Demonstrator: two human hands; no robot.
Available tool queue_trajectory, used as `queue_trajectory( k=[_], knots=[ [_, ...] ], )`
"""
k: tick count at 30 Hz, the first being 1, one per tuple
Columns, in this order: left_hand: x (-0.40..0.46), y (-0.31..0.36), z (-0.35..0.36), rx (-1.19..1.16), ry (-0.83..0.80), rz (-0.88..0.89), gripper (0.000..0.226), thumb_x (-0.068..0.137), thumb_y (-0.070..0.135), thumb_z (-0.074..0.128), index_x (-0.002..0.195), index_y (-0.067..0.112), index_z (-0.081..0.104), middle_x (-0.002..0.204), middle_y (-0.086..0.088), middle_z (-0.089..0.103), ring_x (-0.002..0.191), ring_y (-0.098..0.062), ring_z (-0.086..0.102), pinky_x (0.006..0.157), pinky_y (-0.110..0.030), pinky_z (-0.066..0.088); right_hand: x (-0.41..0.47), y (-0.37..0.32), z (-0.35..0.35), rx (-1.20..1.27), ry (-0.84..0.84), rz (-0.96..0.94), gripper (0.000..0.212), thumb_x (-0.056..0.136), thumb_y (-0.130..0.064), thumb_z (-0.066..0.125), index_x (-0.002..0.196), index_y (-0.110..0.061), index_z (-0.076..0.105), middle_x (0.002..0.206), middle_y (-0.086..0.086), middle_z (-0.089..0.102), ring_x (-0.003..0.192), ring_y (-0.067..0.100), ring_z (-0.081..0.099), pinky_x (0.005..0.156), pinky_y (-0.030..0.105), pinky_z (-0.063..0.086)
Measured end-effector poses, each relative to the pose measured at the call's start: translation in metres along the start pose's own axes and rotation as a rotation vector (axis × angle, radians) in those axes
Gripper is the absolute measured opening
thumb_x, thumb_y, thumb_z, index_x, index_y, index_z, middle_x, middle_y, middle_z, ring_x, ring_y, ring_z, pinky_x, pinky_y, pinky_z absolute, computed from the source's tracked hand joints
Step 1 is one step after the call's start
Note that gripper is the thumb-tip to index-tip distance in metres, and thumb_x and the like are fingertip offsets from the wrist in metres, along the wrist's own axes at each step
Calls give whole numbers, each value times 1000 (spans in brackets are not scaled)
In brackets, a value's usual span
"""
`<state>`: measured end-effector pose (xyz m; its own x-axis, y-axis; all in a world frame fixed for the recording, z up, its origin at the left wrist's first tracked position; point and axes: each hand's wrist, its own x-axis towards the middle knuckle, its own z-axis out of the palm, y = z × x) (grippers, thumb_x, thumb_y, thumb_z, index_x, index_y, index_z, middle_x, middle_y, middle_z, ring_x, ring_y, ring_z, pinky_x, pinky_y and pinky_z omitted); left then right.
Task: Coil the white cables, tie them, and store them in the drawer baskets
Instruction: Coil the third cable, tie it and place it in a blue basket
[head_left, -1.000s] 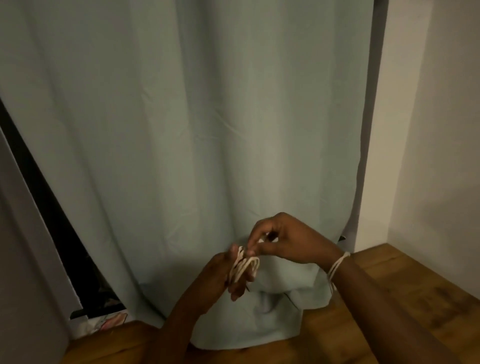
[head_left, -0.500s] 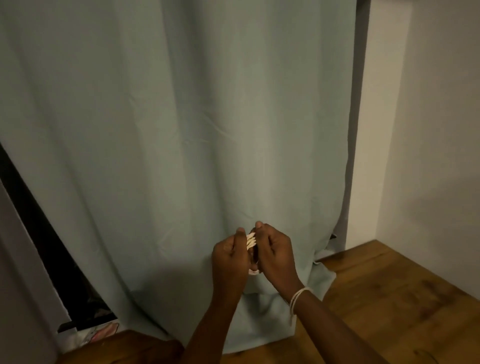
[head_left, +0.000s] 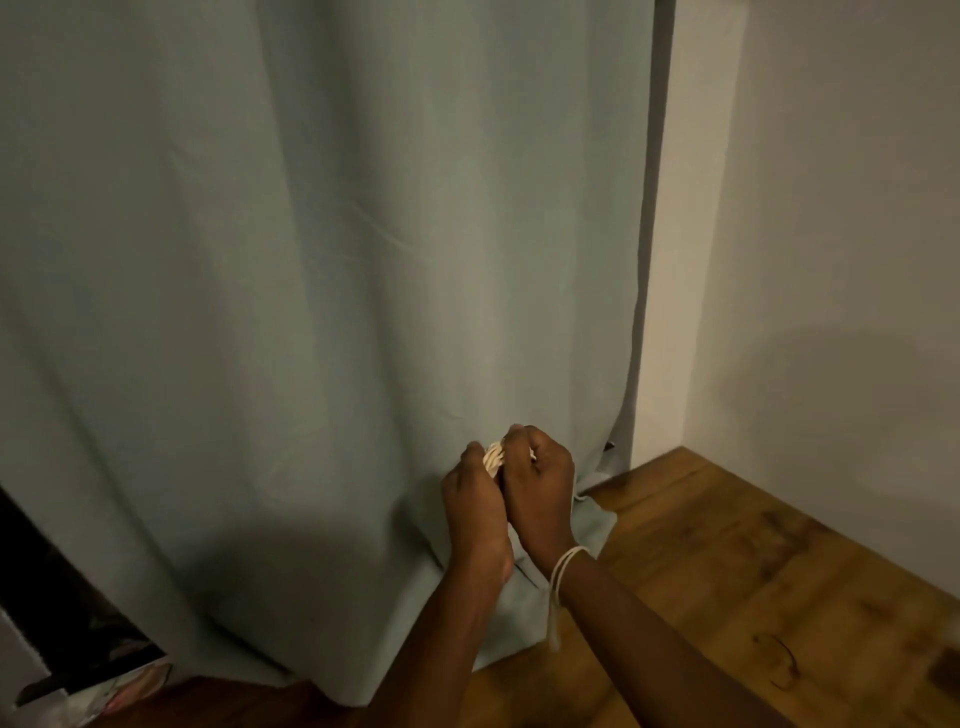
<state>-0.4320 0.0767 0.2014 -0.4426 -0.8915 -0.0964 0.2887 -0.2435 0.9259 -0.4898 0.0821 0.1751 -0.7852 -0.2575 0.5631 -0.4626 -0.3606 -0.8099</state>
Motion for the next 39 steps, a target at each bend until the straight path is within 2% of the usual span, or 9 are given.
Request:
queue_trajectory(
  k=[6,9,12,21,25,29,32,35,39],
  knots=[
    [16,-15,0,268,-245,125,21,99,16,43,107,12,62,104,-12,68,87,-22,64,73,-31,53,16,5,-44,-118,-70,-31,38,87,-6,58,55,-26,55,48,-13,55,47,2,52,49,17,40],
    [16,-28,16,372,-355,133,33,102,29,41,112,11,66,107,-12,71,93,-21,68,79,-28,54,21,8,-68,-183,-45,-36,27,85,-7,58,59,-11,61,51,-10,55,49,3,52,49,21,42],
    [9,-45,38,413,-375,170,44,102,42,36,112,14,68,102,-3,72,88,-9,68,71,-18,52,21,15,-86,-101,60,74,26,85,-7,56,60,-11,58,52,-3,53,50,7,51,50,25,42],
    [12,-108,127,367,-268,-49,39,101,39,41,105,9,65,95,-7,70,83,-20,68,64,-26,54,38,72,-137,-20,276,234,33,104,-7,38,76,-3,55,63,2,50,53,0,48,50,13,37],
    [35,-147,154,538,-186,-16,34,101,29,40,100,6,66,88,-10,68,71,-17,64,58,-25,49,51,122,-173,-38,-31,431,41,108,-30,27,104,-3,57,92,8,63,80,-2,61,74,14,50],
    [66,-179,159,775,-118,71,38,101,21,41,100,-7,67,94,-22,68,76,-24,61,60,-25,45,61,166,-228,-179,-424,622,60,97,-65,29,140,-26,43,145,1,49,129,19,51,109,41,42],
    [85,-193,149,889,-83,91,41,99,19,40,91,-11,67,87,-24,67,77,-31,63,67,-32,47,66,195,-302,-581,-579,538,45,102,-43,45,137,-15,48,134,7,55,118,24,57,100,40,48],
    [96,-201,135,982,-74,108,41,99,19,39,74,-4,62,77,-23,63,71,-30,60,66,-34,46,58,225,-375,-1021,-990,561,32,94,-14,60,125,-5,61,127,12,60,116,28,58,102,37,45],
    [105,-204,119,991,-31,69,42,99,19,39,69,-3,59,73,-21,59,69,-29,58,66,-37,45,29,246,-423,-1143,-1127,711,29,94,-16,60,123,-15,62,131,4,59,117,24,58,102,29,44]
  ],
)
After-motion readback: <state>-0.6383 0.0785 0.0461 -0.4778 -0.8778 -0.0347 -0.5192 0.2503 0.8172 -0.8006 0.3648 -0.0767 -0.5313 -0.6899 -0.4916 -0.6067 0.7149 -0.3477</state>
